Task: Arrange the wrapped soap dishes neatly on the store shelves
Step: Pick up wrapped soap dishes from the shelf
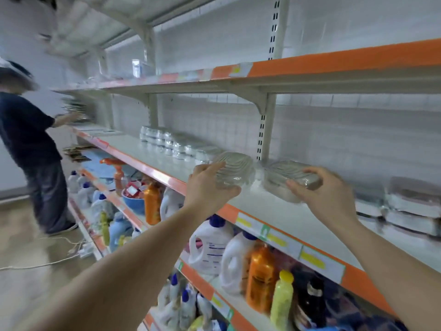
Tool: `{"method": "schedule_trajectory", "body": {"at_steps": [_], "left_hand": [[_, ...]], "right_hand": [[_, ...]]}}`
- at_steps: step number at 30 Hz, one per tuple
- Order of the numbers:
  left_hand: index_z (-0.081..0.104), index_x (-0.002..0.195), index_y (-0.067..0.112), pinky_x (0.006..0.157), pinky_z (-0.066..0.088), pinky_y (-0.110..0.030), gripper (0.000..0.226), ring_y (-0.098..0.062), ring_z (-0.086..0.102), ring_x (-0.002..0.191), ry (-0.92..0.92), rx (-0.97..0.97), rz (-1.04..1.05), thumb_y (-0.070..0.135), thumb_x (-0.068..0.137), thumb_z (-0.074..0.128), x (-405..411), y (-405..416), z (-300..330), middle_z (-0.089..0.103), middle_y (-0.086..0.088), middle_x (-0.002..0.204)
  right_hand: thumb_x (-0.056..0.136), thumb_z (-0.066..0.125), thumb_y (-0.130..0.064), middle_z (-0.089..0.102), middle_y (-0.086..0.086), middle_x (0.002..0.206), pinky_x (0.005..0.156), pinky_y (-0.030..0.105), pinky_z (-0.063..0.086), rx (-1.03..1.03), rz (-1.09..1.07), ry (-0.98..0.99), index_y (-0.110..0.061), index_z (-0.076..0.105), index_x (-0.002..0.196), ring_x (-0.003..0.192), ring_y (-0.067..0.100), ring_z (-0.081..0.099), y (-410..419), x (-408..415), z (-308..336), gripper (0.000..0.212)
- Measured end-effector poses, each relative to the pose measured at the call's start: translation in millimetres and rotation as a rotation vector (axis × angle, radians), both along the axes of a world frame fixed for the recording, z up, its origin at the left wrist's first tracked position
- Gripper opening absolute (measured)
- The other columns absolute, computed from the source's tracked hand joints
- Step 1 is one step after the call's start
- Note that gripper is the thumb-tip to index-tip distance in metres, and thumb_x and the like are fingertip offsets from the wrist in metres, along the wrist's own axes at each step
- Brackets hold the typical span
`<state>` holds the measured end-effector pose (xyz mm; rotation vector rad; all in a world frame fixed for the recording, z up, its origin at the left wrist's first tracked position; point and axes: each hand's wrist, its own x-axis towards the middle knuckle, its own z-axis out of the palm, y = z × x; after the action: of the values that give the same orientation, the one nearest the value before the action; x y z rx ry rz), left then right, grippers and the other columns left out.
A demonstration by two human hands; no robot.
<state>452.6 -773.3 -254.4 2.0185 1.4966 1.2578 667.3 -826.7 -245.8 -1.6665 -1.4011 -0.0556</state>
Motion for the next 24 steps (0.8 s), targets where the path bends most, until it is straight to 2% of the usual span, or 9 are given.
{"method": "schedule_trajectory", "body": {"at_steps": [4, 7, 9, 13, 17, 22, 24], "left_hand": [[0.044, 0.137, 0.033, 0.096, 0.04, -0.027, 0.069, -0.019, 0.048, 0.119, 0.023, -0.016, 0.041, 0.036, 0.074, 0.072, -36.4, 48.5, -7.9, 0.039, 0.002, 0.138], [0.043, 0.137, 0.033, 0.093, 0.036, -0.025, 0.069, -0.019, 0.047, 0.12, 0.065, -0.002, 0.088, 0.039, 0.075, 0.072, -59.7, 93.4, -11.0, 0.04, 0.001, 0.138], [0.044, 0.137, 0.032, 0.094, 0.036, -0.025, 0.069, -0.019, 0.047, 0.12, 0.087, 0.013, 0.121, 0.038, 0.074, 0.073, -75.8, 131.3, -10.9, 0.041, 0.0, 0.136], [0.045, 0.137, 0.032, 0.097, 0.037, -0.026, 0.071, -0.019, 0.047, 0.119, 0.105, 0.01, 0.181, 0.038, 0.072, 0.074, -105.4, 219.5, 1.1, 0.043, 0.0, 0.134], [0.044, 0.137, 0.033, 0.095, 0.038, -0.026, 0.07, -0.019, 0.046, 0.119, 0.141, -0.018, 0.213, 0.04, 0.074, 0.072, -131.5, 298.9, 9.1, 0.043, 0.0, 0.135], [0.043, 0.137, 0.034, 0.095, 0.038, -0.026, 0.069, -0.019, 0.046, 0.122, 0.146, -0.078, 0.197, 0.041, 0.075, 0.071, -156.2, 388.7, -0.9, 0.041, 0.0, 0.136], [0.043, 0.137, 0.033, 0.095, 0.037, -0.026, 0.069, -0.019, 0.046, 0.123, 0.159, -0.065, 0.162, 0.041, 0.074, 0.07, -161.0, 426.7, -2.7, 0.04, 0.0, 0.137]], "right_hand": [[0.075, 0.07, -0.048, 0.062, 0.005, 0.113, 0.084, 0.032, 0.042, -0.021, 0.037, -0.021, -0.022, 0.061, 0.113, 0.104, 0.025, 0.056, 60.3, -33.1, -3.9, 0.048], [0.074, 0.069, -0.05, 0.064, 0.003, 0.099, 0.081, 0.033, 0.044, -0.009, 0.068, -0.034, -0.022, 0.062, 0.111, 0.096, 0.023, 0.057, 116.4, -53.1, -5.5, 0.047], [0.075, 0.069, -0.05, 0.06, -0.001, 0.094, 0.075, 0.029, 0.04, 0.005, 0.094, -0.044, -0.022, 0.061, 0.112, 0.088, 0.018, 0.053, 160.3, -66.8, -6.1, 0.047], [0.076, 0.068, -0.051, 0.06, 0.0, 0.112, 0.075, 0.025, 0.035, 0.019, 0.118, -0.042, -0.025, 0.06, 0.114, 0.085, 0.01, 0.046, 257.0, -91.3, 2.1, 0.047], [0.077, 0.066, -0.055, 0.06, -0.002, 0.107, 0.073, 0.026, 0.037, 0.002, 0.135, -0.023, -0.027, 0.059, 0.113, 0.082, 0.011, 0.049, 340.4, -116.0, 11.8, 0.047], [0.077, 0.066, -0.054, 0.056, -0.002, 0.121, 0.08, 0.028, 0.04, -0.075, 0.083, -0.062, -0.029, 0.058, 0.112, 0.091, 0.015, 0.053, 420.1, -143.4, 10.6, 0.044], [0.078, 0.065, -0.054, 0.055, 0.0, 0.125, 0.082, 0.028, 0.04, -0.069, 0.028, -0.07, -0.027, 0.057, 0.115, 0.101, 0.019, 0.056, 445.3, -152.1, 8.3, 0.046]]}}
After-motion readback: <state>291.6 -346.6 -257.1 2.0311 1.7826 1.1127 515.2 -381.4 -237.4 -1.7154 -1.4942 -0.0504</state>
